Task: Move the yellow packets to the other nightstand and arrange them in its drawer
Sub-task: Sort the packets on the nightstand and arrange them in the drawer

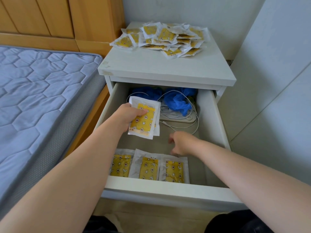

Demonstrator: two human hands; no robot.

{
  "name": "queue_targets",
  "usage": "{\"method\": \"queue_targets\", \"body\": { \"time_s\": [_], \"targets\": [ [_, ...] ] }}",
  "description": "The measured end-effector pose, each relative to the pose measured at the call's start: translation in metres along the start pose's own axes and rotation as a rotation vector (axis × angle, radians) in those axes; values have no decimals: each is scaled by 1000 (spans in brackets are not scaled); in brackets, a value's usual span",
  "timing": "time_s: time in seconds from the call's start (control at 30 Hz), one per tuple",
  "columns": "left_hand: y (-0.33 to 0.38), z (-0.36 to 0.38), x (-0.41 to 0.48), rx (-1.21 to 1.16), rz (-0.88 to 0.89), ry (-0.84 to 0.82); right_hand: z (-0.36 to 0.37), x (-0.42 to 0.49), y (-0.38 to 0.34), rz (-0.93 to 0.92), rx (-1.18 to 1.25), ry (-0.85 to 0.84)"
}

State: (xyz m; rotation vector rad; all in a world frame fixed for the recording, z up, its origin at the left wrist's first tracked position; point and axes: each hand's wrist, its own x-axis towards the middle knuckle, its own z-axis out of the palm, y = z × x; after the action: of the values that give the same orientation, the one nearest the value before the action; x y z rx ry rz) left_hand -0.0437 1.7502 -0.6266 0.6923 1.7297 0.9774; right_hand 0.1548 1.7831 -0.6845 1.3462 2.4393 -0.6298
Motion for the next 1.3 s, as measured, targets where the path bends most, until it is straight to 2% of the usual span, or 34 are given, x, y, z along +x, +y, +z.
{"method": "queue_targets", "body": {
  "time_s": [0.1,0.13,0.2,0.23,0.27,0.37,0.47,0.57,0.7,0.77,0.97,1.1,1.2,1.23,1.3],
  "targets": [
    [-1,2,-1,143,65,-69,-32,-5,11,60,363,404],
    [-1,3,-2,196,88,-115,-40,-8,14,63,543,486],
    [0,7,-7,344,142,-229,-47,-12,16,31,941,451],
    [0,10,-9,430,172,-288,-48,-12,16,7,1069,378],
    [1,13,-12,509,204,-335,-48,-12,15,-19,1094,306],
    [2,20,-15,658,286,-373,-45,-12,13,-84,974,193],
    [3,23,-17,697,339,-350,-44,-14,8,-78,933,189],
    [3,23,-17,701,340,-333,-43,-14,8,-55,941,256],
    [0,19,-15,724,252,-438,-47,-14,12,-14,910,394],
    [-2,19,-13,738,254,-431,-48,-14,13,0,916,409],
    [-4,22,-9,725,306,-349,-51,-17,13,-77,1008,272],
    [-11,30,-8,772,336,-363,-50,-20,10,-83,920,183],
    [-16,33,-9,729,270,-434,-49,-18,13,-35,791,212],
    [-18,31,-8,772,248,-468,-49,-17,15,2,721,224],
    [-24,29,-5,1002,219,-515,-47,-14,18,92,570,189]
  ]
}}
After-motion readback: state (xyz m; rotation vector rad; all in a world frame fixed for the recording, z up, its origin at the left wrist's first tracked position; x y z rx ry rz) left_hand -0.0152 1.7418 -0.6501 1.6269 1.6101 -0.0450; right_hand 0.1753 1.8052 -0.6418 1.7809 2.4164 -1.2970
